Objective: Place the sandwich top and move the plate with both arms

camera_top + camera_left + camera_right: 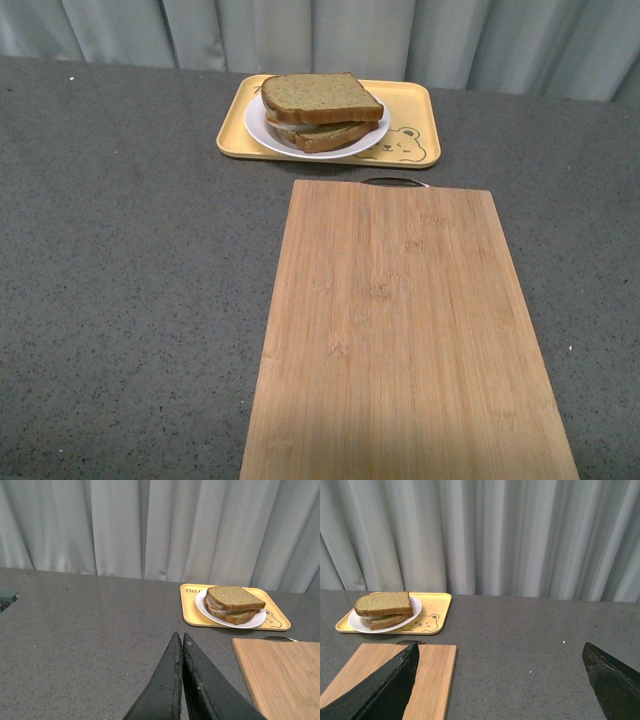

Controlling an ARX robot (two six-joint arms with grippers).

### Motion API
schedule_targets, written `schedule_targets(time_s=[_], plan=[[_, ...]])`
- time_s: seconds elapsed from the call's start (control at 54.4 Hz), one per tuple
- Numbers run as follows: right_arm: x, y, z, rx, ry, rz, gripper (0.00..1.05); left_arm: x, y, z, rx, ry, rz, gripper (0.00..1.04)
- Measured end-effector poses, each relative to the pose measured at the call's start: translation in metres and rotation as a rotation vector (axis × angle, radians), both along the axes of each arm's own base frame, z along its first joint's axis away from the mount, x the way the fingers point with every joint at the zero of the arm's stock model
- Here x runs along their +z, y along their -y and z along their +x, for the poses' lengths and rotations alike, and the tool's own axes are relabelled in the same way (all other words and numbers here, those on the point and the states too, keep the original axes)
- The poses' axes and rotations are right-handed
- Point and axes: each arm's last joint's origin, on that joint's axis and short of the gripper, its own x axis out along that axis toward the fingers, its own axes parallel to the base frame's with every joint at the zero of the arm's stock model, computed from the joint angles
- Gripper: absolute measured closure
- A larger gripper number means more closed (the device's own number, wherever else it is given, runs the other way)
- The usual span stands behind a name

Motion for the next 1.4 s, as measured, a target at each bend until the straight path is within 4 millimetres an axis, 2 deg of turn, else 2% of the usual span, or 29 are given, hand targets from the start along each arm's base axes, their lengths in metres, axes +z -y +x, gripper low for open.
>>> schedule_targets(time_s=[0.257, 0.331, 0.552, 0.68, 0.772, 1.397], plan=[[0.000, 0.000, 0.000, 0.000, 0.000, 0.000, 0.09, -0.003, 0.000, -0.012, 0.000, -0.006, 0.000, 1.01], [0.000, 0.000, 0.000, 0.000, 0.000, 0.000, 0.09, -0.003, 0.000, -0.012, 0.000, -0.006, 0.000, 0.86], [0.000, 0.000, 0.000, 0.000, 0.000, 0.000, 0.09, -0.003, 0.000, -0.012, 0.000, -0.005, 0.000, 0.52], [0.000, 0.000, 0.000, 0.000, 0.000, 0.000, 0.09, -0.003, 0.000, -0.012, 0.000, -0.005, 0.000, 0.22], [0.000, 0.000, 0.000, 0.000, 0.000, 0.000, 0.09, -0.003, 0.000, -0.012, 0.000, -0.005, 0.000, 0.06], [0.000, 0.000, 0.000, 0.000, 0.000, 0.000, 0.09, -0.003, 0.000, -0.012, 0.000, -0.005, 0.001, 0.07]])
